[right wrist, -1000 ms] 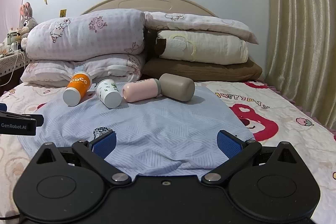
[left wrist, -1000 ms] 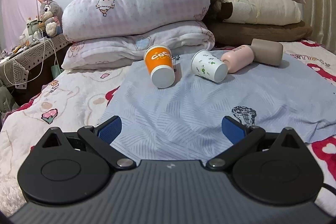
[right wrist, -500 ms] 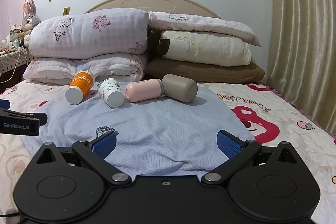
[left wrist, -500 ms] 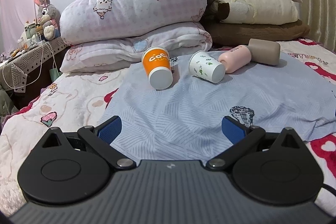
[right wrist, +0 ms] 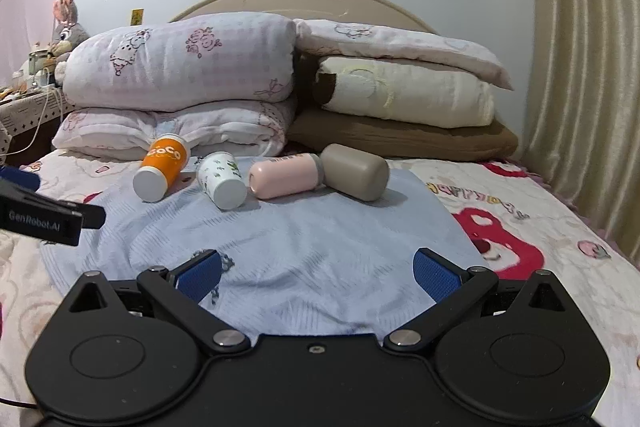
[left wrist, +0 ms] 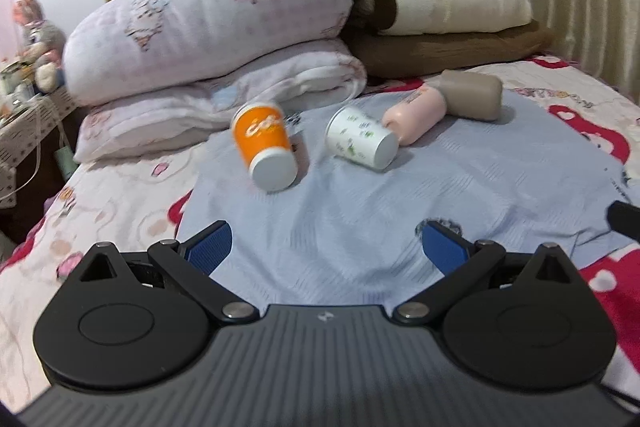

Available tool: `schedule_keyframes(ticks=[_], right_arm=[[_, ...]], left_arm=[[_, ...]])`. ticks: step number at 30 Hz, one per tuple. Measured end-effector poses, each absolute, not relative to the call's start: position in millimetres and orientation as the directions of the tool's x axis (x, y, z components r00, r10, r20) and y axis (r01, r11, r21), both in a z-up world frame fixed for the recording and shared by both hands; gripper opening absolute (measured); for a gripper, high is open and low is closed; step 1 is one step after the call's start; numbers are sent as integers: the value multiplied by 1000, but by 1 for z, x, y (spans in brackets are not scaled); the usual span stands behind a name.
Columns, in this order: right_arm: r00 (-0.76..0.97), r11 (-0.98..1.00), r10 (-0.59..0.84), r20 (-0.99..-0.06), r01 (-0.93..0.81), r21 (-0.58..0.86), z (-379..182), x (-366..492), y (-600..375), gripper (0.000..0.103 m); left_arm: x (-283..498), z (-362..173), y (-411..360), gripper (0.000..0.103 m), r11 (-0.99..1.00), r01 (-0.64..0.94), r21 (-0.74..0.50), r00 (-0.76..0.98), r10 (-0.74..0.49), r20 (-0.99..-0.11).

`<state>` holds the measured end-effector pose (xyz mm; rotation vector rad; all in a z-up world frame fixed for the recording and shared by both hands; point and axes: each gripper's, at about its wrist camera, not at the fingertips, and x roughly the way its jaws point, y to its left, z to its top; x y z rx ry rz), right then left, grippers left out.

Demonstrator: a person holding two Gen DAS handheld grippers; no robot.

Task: Flip cup upright
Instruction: 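Move the right gripper to the tipped white paper cup and close on it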

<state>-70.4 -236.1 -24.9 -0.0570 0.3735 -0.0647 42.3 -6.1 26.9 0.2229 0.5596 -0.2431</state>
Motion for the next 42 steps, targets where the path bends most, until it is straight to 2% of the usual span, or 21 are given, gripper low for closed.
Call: schedule_keyframes(ticks=[10,20,25,32,34,37,42], right_arm=[[947,986,71,-313,-114,-121,4,0,-218,103],[903,974,181,-389,-219,-56,-9,86,-199,103],[867,965,248,-432,-260,32,-27,128,-197,103],[830,955,289,-477,-280,92,-45,177,-185,101],[818,957,279,-503,-279,77,-53,186,-182,95],[804,957,265,-533,-286,46,-65,195,-177,93],[801,955,232,-552,-295,-25,-72,204,-168,89]], left_arm=[[121,53,-3,103,956,292,39,769,-211,-603],[188,53,1,103,957,288,-39,707,-240,-665],[222,52,-6,103,958,276,-76,686,-252,-683],[263,25,-23,103,947,265,-183,603,-311,-734],[272,14,-22,101,939,253,-231,589,-339,-733],[283,-6,-19,100,926,235,-297,573,-379,-727],[300,-34,-18,90,917,235,-324,532,-400,-746]])
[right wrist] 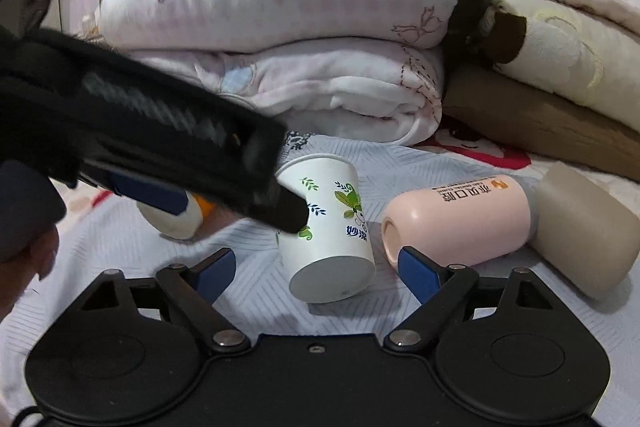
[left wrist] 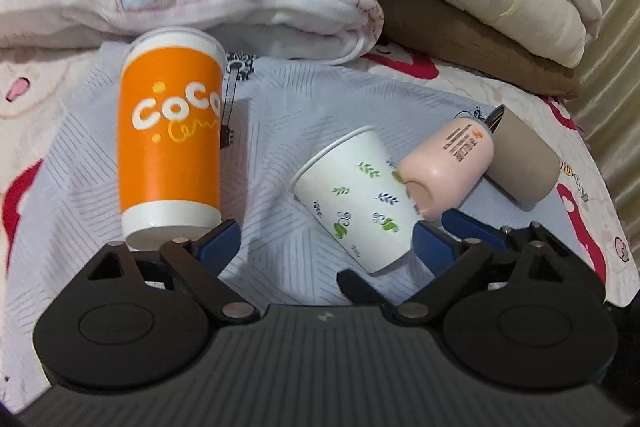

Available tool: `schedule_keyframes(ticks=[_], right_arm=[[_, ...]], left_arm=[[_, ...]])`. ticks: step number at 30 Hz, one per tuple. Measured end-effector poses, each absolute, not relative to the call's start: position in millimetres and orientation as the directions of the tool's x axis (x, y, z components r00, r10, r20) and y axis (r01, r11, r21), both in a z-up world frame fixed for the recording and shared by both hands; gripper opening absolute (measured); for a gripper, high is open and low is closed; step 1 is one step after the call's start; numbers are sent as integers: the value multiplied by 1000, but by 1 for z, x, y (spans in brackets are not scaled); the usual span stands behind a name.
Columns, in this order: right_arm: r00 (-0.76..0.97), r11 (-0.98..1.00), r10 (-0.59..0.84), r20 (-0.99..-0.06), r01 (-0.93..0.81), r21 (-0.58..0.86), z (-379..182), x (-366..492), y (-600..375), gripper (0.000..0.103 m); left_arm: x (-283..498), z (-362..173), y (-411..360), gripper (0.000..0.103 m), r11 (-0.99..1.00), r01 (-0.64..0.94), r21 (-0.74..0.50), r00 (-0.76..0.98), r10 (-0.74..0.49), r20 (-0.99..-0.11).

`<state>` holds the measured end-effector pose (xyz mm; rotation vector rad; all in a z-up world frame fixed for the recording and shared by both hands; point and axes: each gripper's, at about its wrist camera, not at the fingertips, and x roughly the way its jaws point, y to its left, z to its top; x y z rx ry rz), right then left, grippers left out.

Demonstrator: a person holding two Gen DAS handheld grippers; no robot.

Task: Flip cup upright
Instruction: 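Move the right gripper to the tipped white paper cup and close on it, then lift the white cup with the right gripper and rotate it rim-up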

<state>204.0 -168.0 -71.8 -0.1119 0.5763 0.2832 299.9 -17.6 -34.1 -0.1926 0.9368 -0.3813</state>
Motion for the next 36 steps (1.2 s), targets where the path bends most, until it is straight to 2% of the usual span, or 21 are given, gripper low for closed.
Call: schedule_keyframes(ticks=[2,4,6,12,20,28,34,36], right_arm=[[801,956,228,-554,-292,-29,-74,209,-168,85],[788,957,234,-570,-291,-9,-76,213,-167,69],[778,962,238,-582,-270,33,-79,217,-170,62],[784,967,252,-567,-182,179,-80,212,-184,61],[747,938,291,-598,-98,334,-81,198,-197,61],[686,901,359,-633,-77,427,-78,169,-197,61],[629,897,369,-684,-49,439,-76,156,-198,61],[615,898,371,-696,-46,438,-75,154,-198,61]], left_arm=[[303,-40,-15,85,907,234,-350,523,-421,-742],[305,-46,-12,81,895,231,-382,507,-446,-738],[307,-50,-11,81,885,224,-408,498,-464,-732],[308,-49,-11,81,872,216,-440,482,-487,-728],[305,-44,-12,81,859,222,-462,436,-511,-741],[299,-38,-13,81,827,247,-505,327,-561,-760],[295,-47,-18,81,844,236,-481,267,-532,-803],[294,-48,-19,67,827,242,-508,246,-559,-792]])
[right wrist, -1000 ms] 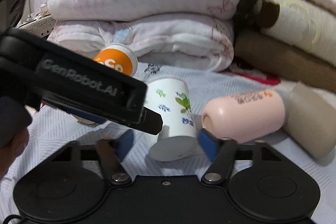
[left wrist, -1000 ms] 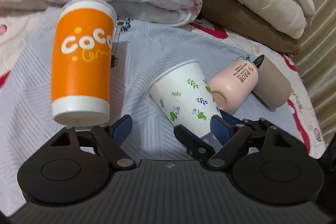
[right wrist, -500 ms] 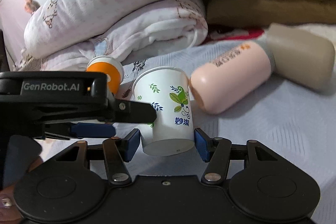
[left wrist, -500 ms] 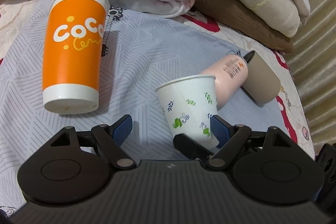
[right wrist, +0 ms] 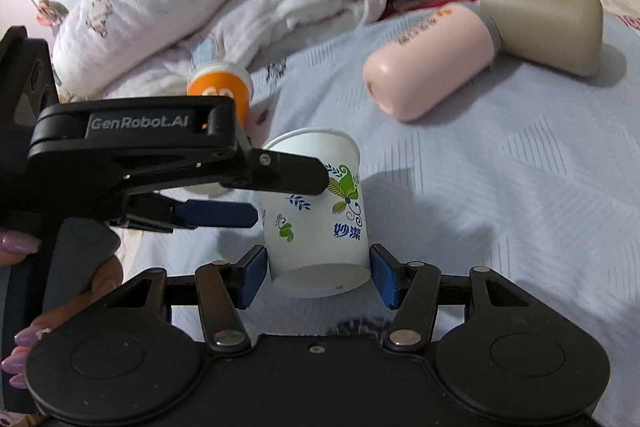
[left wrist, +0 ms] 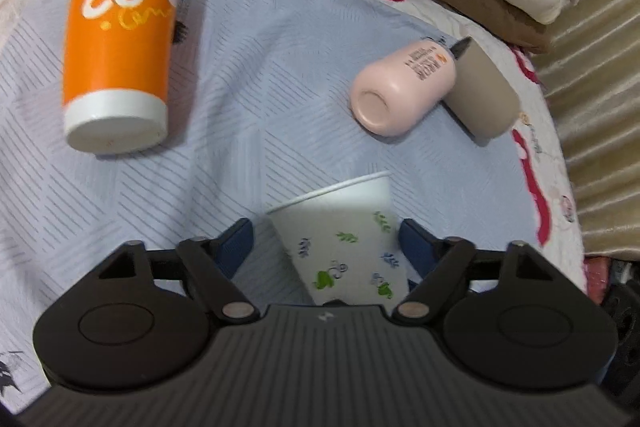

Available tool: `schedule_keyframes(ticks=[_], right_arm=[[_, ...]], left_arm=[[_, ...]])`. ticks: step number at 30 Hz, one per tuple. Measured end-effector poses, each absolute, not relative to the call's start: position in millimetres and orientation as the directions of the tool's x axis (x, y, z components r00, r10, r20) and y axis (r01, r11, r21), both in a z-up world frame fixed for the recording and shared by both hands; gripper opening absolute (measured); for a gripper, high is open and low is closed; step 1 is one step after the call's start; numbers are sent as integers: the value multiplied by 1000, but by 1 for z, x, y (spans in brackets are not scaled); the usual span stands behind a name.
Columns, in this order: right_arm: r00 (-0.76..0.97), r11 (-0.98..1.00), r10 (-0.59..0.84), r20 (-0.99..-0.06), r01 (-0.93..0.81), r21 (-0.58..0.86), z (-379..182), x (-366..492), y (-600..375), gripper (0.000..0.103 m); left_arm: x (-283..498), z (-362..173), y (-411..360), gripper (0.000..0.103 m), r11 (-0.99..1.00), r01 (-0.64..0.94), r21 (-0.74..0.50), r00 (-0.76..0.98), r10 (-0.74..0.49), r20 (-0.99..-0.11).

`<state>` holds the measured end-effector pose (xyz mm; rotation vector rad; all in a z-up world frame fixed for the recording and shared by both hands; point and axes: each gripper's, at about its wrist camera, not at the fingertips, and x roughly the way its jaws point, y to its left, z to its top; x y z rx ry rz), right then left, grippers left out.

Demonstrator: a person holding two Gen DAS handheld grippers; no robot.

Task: Flip cup upright
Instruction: 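Lift the white cup with the right gripper and rotate it rim-up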

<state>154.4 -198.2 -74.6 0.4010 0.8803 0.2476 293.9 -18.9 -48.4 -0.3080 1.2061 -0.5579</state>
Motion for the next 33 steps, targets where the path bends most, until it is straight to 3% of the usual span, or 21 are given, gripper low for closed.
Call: schedule_keyframes(ticks=[6,12,19,25,29,33], right_arm=[[554,905,388,-737,-78,418,-68,155,-200,62],[512,938,347,-786,-205,280,-55,170,-186,73],[494,934,339,-801,-276,225,-61,182,-182,66],[611,938,314,-727,-317,138,-59,165,-182,66],[715,940,274,-643,-341,21,-63,156,-177,66],[798,942,284,-532,-334,3,-69,152,-179,66]], left_arm=[[288,-46,-22,65,803,285,-524,229,-588,-776],[289,-50,-26,65,789,322,-523,205,-597,-775],[289,-48,-23,64,769,365,-525,214,-618,-756],[269,-25,-36,63,757,530,-383,314,-595,-740],[258,-14,-43,62,763,583,-280,399,-569,-719],[249,-7,-46,62,763,624,-167,491,-549,-676]])
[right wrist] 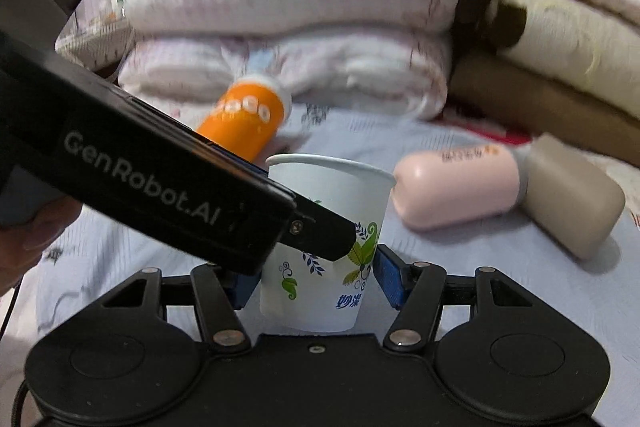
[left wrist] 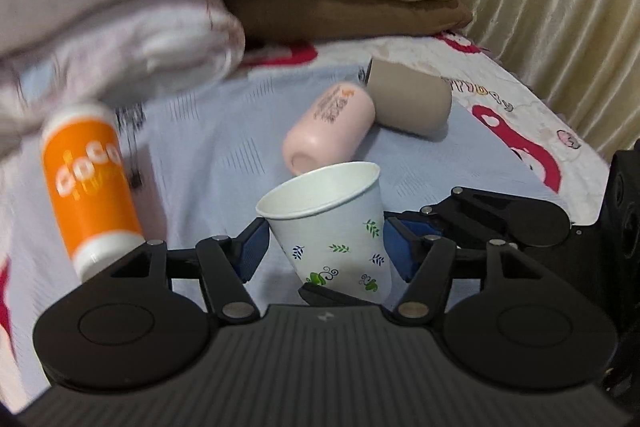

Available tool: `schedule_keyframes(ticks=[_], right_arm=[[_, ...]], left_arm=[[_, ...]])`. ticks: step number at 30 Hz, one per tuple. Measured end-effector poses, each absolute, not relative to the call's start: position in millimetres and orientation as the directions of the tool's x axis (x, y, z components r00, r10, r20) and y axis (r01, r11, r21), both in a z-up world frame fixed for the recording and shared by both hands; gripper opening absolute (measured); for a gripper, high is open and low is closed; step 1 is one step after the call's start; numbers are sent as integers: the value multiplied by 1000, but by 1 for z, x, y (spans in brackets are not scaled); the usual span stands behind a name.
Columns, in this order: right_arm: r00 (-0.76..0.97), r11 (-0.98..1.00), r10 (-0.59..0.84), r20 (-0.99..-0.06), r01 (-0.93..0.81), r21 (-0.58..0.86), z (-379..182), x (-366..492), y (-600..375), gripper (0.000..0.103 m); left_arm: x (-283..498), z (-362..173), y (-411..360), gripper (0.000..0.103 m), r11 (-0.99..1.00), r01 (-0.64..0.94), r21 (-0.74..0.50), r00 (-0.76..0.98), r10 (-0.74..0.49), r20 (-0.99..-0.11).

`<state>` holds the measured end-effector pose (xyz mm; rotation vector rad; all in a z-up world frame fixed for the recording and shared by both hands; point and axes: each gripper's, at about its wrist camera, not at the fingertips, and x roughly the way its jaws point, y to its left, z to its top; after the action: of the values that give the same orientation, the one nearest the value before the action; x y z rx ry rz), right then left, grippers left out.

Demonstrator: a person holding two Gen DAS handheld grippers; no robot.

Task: Flip cup upright
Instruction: 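Lift the white cup with the right gripper and rotate it rim-up, then set the upright white cup on the cloth and open the right gripper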

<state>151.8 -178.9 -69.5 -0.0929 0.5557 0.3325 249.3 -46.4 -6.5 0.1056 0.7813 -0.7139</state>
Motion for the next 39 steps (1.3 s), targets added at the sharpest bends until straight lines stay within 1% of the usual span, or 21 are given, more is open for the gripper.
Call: schedule_keyframes(ticks=[4,8,10,13,15,16,18,21,24,29,33,35,37,39], right_arm=[[880,941,225,-419,-308,-142,-81,148,-166,66],[915,939,206,-347,-285,-194,-86,152,-161,66],[922,936,206,-328,-283,-208,-87,153,-160,66],[921,930,195,-336,-283,-235,-89,156,-157,66],[924,922,163,-345,-267,-280,-90,154,-153,66],[921,924,156,-357,-264,-278,-90,156,-153,66],[912,933,161,-377,-266,-243,-90,160,-157,66],[901,951,159,-403,-249,-182,-92,164,-168,66],[890,962,181,-419,-248,-112,-96,163,-176,66],[892,967,177,-416,-236,-93,-101,159,-178,66],[886,966,176,-429,-240,-100,-103,163,-177,67],[875,966,182,-449,-245,-85,-103,162,-177,73],[876,968,188,-444,-241,-66,-101,158,-178,80],[876,970,185,-445,-236,-62,-99,151,-178,81]], left_arm=[[243,-5,-47,62,766,635,-98,551,-539,-638],[240,-4,-45,62,764,643,-53,588,-537,-605],[240,-4,-44,62,760,648,-43,591,-538,-602],[244,-8,-42,61,770,634,-75,583,-539,-607],[242,-12,-43,60,769,635,-74,588,-543,-599],[241,-14,-44,59,768,637,-66,592,-542,-597],[238,-17,-46,57,758,650,-61,588,-551,-592],[237,-20,-47,56,738,666,-105,556,-585,-590],[237,-26,-54,56,740,665,-104,540,-572,-617],[234,-33,-59,56,736,667,-116,522,-573,-632],[235,-37,-57,56,747,645,-161,505,-575,-644],[236,-39,-57,56,761,626,-168,506,-561,-656],[235,-40,-55,56,769,617,-168,509,-553,-659],[233,-37,-53,56,777,607,-167,521,-548,-654]])
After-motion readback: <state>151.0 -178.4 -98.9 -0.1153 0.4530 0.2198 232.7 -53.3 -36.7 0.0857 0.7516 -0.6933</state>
